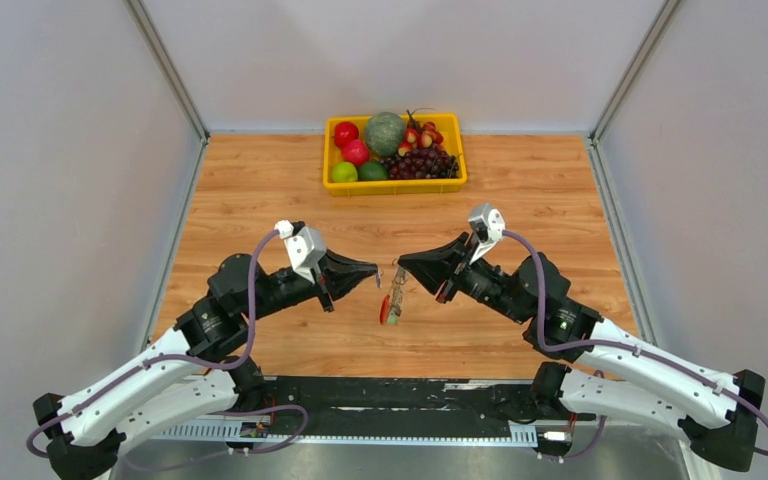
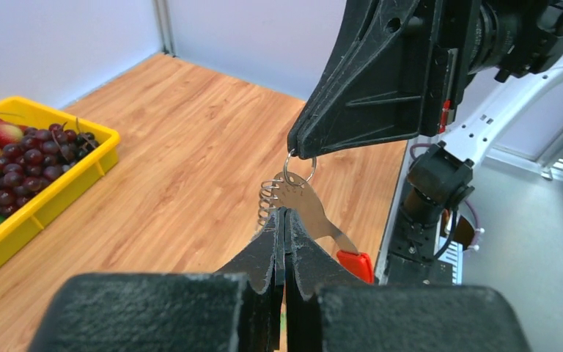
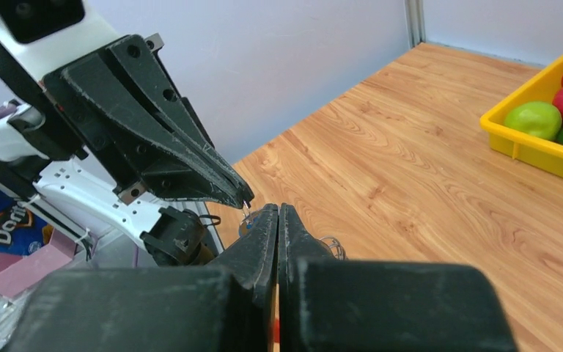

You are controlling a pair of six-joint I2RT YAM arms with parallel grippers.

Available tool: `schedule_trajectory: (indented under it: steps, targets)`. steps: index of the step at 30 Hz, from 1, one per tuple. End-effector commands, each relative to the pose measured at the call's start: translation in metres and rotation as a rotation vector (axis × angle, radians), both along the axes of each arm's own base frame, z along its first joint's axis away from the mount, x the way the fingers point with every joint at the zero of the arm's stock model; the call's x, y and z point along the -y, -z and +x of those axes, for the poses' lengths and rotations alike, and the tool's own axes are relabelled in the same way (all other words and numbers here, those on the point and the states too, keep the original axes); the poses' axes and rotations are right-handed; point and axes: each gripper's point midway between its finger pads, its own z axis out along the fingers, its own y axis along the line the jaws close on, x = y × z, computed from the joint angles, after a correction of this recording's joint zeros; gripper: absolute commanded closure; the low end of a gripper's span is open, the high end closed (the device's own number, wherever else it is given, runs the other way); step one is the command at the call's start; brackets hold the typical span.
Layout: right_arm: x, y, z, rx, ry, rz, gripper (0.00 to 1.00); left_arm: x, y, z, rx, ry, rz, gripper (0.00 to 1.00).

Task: Put the keys on the keyring

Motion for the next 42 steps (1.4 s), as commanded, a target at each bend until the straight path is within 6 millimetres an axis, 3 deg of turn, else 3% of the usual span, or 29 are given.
schedule_trajectory:
  steps: [1,5,16,42]
  targets:
    - [0.005,-0.034,0.01,-0.044,0.069,0.133,1.0,0.0,-0.011,0.012,0.045,-0.057,-0.057,1.0]
    - [0.002,-0.031,0.014,-0.076,0.093,0.141,1.0,0.0,-0.004,0.019,0.056,-0.088,-0.057,1.0]
    - [-0.005,-0.027,0.023,-0.136,0.137,0.148,1.0,-0.001,-0.011,0.019,0.09,-0.102,-0.101,1.0]
    - [-0.014,-0.042,0.016,-0.157,0.121,0.207,1.0,-0.001,-0.004,0.017,0.117,-0.123,-0.073,1.0]
